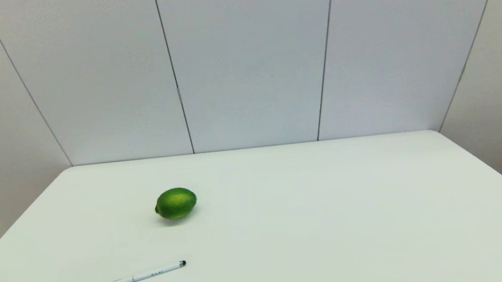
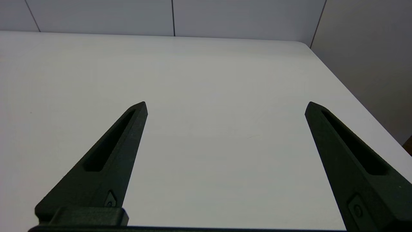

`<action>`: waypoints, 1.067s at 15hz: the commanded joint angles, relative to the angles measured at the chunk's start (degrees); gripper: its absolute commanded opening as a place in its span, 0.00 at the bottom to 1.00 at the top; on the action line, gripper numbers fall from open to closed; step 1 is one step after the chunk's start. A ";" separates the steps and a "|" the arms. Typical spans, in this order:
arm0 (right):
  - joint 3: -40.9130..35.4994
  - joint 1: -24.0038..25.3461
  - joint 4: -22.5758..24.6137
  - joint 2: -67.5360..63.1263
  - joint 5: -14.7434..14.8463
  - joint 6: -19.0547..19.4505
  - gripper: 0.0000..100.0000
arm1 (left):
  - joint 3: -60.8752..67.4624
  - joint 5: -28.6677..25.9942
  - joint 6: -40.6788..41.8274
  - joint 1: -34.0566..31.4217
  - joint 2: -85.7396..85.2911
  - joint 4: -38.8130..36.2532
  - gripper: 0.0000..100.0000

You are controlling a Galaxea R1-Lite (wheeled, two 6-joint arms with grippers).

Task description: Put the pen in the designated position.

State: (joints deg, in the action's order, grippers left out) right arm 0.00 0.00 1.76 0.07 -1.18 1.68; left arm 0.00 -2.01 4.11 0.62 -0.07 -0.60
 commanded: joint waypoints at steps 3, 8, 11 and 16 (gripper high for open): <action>-0.79 0.00 0.00 -0.07 -0.05 0.08 1.00 | 0.62 -0.01 0.02 -0.01 0.07 -0.02 1.00; -0.79 0.00 0.00 -0.07 -0.05 0.08 1.00 | 0.62 -0.01 0.02 -0.01 0.07 -0.02 1.00; -0.79 0.00 0.00 -0.07 -0.05 0.08 1.00 | 0.62 -0.01 0.02 -0.01 0.07 -0.02 1.00; -0.79 0.00 0.00 -0.07 -0.05 0.08 1.00 | 0.62 -0.01 0.02 -0.01 0.07 -0.02 1.00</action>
State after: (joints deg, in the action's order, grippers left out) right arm 0.00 0.00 1.73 0.07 -1.18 1.73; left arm 0.00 -2.01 4.10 0.62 -0.07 -0.60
